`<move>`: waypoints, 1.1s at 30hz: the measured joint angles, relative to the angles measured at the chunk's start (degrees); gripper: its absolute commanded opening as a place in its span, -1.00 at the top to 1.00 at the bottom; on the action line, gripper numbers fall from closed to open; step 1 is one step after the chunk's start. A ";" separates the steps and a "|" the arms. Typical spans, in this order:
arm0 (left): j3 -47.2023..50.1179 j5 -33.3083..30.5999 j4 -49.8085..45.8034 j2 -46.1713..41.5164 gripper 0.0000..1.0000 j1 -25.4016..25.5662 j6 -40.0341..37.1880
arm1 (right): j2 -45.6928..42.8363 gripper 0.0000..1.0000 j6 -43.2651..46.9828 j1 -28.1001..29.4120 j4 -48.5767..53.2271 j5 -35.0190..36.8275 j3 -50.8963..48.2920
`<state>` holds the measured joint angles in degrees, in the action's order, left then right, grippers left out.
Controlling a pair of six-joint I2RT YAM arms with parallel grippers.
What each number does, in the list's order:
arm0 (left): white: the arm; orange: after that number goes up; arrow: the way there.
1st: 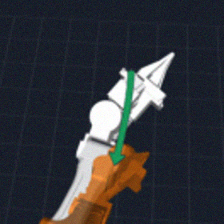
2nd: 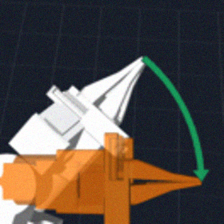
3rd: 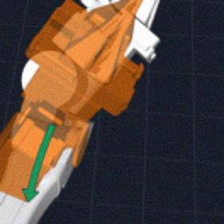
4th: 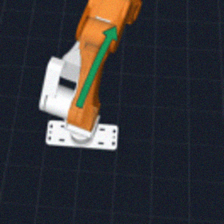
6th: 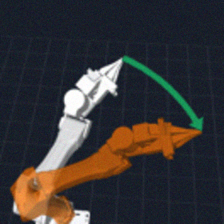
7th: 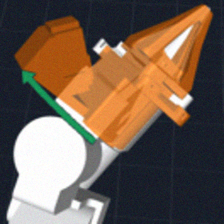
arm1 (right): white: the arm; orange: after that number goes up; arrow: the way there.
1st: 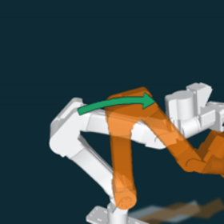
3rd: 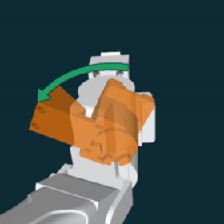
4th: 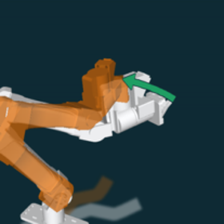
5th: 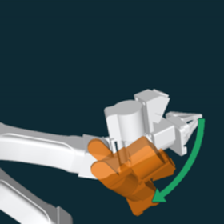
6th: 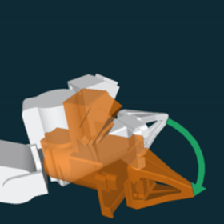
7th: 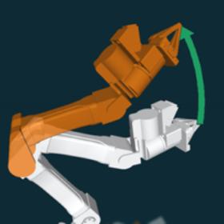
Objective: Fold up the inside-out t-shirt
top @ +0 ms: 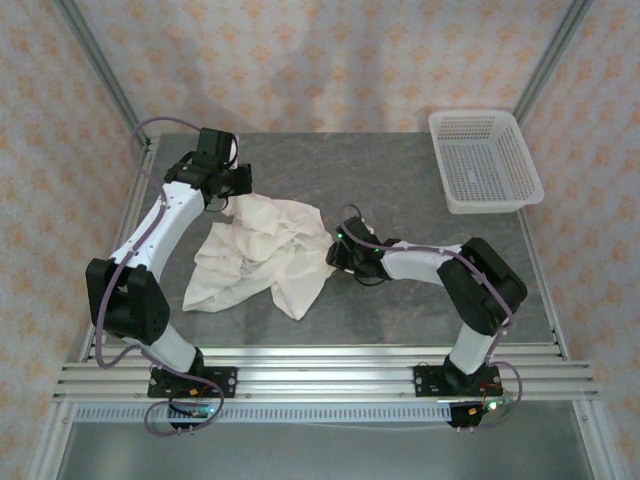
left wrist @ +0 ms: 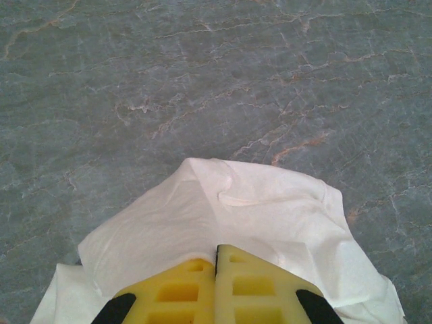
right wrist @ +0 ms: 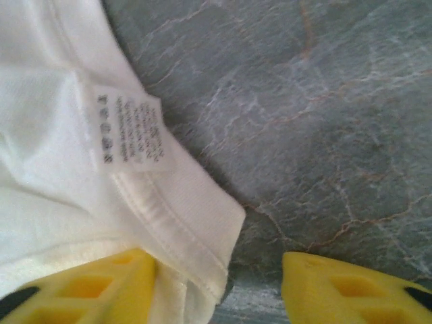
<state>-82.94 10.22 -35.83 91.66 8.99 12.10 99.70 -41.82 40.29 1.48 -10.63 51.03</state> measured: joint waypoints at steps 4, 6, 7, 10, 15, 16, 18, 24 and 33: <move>0.00 0.02 0.00 0.00 1.00 0.00 0.00 | 1.16 0.36 -3.15 -1.01 -3.72 -1.22 -0.44; 0.00 0.04 0.02 0.00 1.00 0.00 0.00 | 2.23 0.52 -3.69 -1.20 -6.58 -1.62 -0.42; 0.00 0.04 0.02 0.00 1.00 0.00 0.00 | 2.82 0.60 -3.93 -1.22 -8.13 -1.81 -0.39; 0.00 0.07 0.02 0.00 1.00 0.00 0.00 | 4.17 0.87 -4.44 -1.27 -11.32 -2.03 -0.33; 0.00 -0.04 -1.22 -0.83 1.00 -0.22 0.00 | 0.26 1.00 0.02 -1.18 -10.23 0.76 -0.33; -0.11 0.04 -1.70 -1.33 1.00 -0.52 0.02 | -2.05 1.00 1.75 -1.25 -8.72 2.08 -0.33; -1.14 0.44 -3.15 -3.21 1.00 -1.88 0.28 | -10.01 1.00 7.39 -1.25 -3.80 5.62 0.33; -5.53 0.59 -3.30 -14.97 1.00 -5.29 0.46 | -30.27 1.00 26.86 -1.53 7.04 11.30 12.90; 5.40 -6.69 1.18 -30.10 1.00 -5.25 2.73 | -34.51 0.94 37.97 -0.72 12.92 -0.79 11.82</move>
<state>-77.54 3.53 -34.65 61.56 3.75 14.83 65.19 -3.86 39.57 14.39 -11.42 62.85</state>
